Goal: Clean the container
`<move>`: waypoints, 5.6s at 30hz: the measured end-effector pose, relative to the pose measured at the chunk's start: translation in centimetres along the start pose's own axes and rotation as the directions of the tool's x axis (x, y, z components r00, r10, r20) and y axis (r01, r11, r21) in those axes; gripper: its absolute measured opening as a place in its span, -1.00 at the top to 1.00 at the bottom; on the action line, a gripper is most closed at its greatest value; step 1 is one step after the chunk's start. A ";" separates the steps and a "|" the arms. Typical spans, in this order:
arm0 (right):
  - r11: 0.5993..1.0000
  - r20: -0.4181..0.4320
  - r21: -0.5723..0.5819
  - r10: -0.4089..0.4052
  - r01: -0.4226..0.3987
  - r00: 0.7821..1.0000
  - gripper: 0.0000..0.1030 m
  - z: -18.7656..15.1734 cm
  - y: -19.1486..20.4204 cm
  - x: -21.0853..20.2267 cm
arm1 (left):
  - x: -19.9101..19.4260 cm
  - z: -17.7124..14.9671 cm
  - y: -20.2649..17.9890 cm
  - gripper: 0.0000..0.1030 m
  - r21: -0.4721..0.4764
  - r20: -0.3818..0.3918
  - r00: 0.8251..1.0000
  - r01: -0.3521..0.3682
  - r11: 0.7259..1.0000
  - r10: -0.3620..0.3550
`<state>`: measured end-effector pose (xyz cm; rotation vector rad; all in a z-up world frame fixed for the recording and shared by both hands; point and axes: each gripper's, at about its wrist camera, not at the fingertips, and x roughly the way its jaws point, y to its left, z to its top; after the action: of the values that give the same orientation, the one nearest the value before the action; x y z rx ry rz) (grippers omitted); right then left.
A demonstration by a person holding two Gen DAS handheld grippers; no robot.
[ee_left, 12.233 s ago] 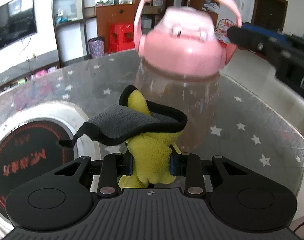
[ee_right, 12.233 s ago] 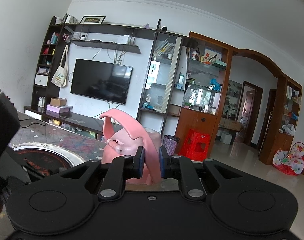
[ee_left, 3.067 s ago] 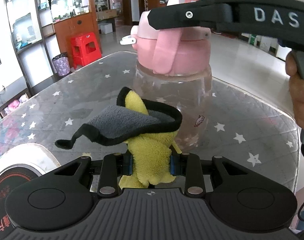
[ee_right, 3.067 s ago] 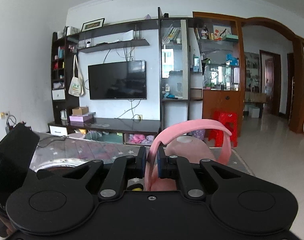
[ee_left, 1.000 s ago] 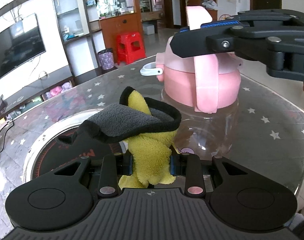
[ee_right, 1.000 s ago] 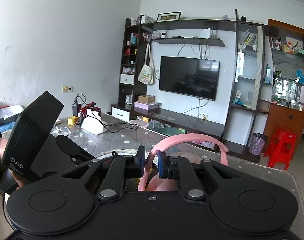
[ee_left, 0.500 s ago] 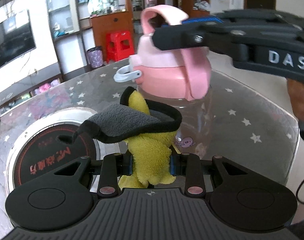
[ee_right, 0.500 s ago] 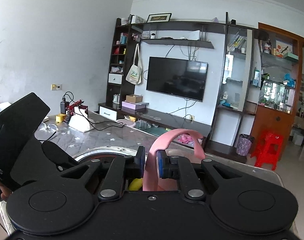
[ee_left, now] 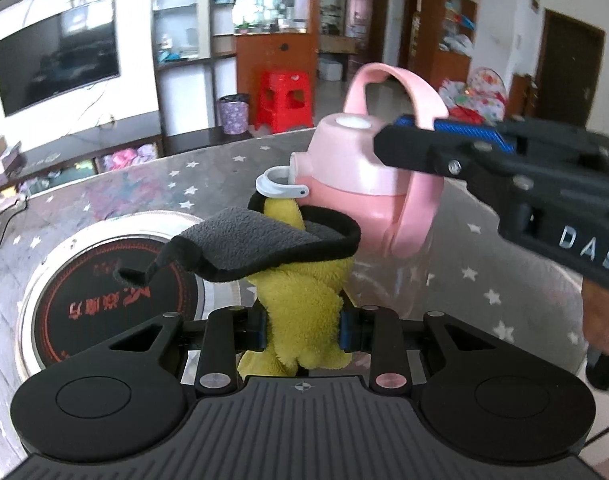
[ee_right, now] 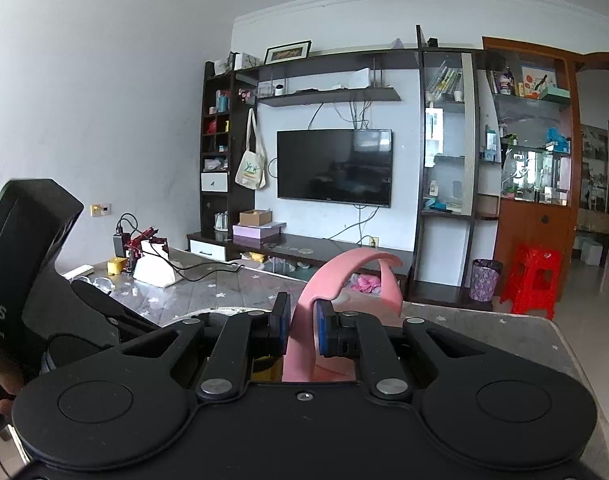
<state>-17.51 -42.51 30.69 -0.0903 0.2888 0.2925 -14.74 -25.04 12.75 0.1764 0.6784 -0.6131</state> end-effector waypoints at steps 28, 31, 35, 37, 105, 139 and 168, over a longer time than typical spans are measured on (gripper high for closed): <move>0.993 0.024 0.104 -0.054 0.051 0.998 0.63 -0.8 0.0 -0.4 | 2.9 -3.9 -0.2 0.41 -0.076 -0.093 0.996 -0.014 0.997 0.007; 0.993 0.023 0.108 -0.057 0.055 0.998 0.63 -0.7 -0.1 -0.3 | 3.6 -4.6 -0.2 0.40 -0.082 -0.115 0.993 -0.019 0.996 0.010; 0.993 0.023 0.109 -0.058 0.055 0.998 0.62 -0.5 0.2 -0.1 | 4.3 -5.1 -0.1 0.40 -0.084 -0.129 0.992 -0.021 0.996 0.010; 0.992 0.023 0.110 -0.059 0.056 0.998 0.62 -0.3 0.5 -0.1 | 4.4 -5.3 -0.2 0.40 -0.084 -0.132 0.991 -0.024 0.996 0.012; 0.989 0.015 0.126 -0.075 0.072 0.997 0.46 0.4 0.2 -2.1 | 3.0 -5.6 -0.7 0.40 -0.133 -0.119 0.991 0.047 0.990 -0.063; 0.986 0.015 0.055 -0.159 0.158 0.987 0.46 1.8 -0.4 -1.6 | 2.0 -2.4 -1.8 0.40 -0.061 -0.037 0.989 0.142 0.988 -0.145; 0.984 0.026 0.020 -0.177 0.177 0.984 0.46 0.8 -0.1 -1.5 | 4.3 -3.3 -0.3 0.41 -0.067 -0.101 0.987 0.117 0.991 -0.124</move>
<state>-18.63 -42.92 31.86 -0.0936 0.2543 0.1146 -14.05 -26.14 7.47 0.1120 0.8132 -0.7015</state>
